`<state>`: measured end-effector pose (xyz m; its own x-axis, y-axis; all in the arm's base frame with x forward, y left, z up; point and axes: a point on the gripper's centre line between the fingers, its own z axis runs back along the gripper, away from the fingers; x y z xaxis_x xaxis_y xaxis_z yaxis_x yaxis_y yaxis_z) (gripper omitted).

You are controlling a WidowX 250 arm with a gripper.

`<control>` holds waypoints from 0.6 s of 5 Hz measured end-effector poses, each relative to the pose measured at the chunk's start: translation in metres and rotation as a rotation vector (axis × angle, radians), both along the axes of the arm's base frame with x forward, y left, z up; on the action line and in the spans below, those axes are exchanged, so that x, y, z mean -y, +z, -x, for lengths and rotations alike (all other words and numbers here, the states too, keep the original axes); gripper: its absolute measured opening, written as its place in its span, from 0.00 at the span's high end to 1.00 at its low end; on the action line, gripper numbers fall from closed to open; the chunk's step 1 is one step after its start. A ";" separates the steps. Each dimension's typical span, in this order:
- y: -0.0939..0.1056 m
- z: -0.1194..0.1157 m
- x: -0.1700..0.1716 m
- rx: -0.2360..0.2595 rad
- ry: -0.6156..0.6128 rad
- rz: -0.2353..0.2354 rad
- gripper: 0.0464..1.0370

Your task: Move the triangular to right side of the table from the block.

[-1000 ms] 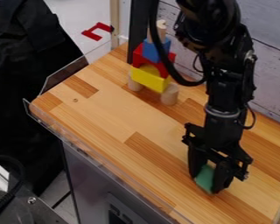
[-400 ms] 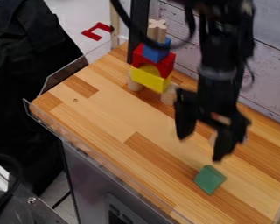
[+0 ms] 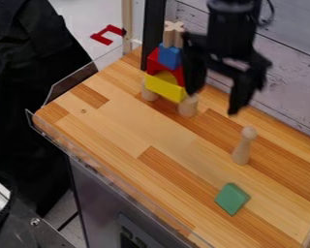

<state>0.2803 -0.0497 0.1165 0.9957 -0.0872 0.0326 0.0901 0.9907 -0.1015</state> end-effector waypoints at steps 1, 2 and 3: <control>0.012 -0.010 -0.024 0.019 0.058 -0.012 0.04; 0.018 -0.013 -0.038 0.024 0.100 -0.028 0.04; 0.022 -0.013 -0.046 0.009 0.148 -0.050 0.04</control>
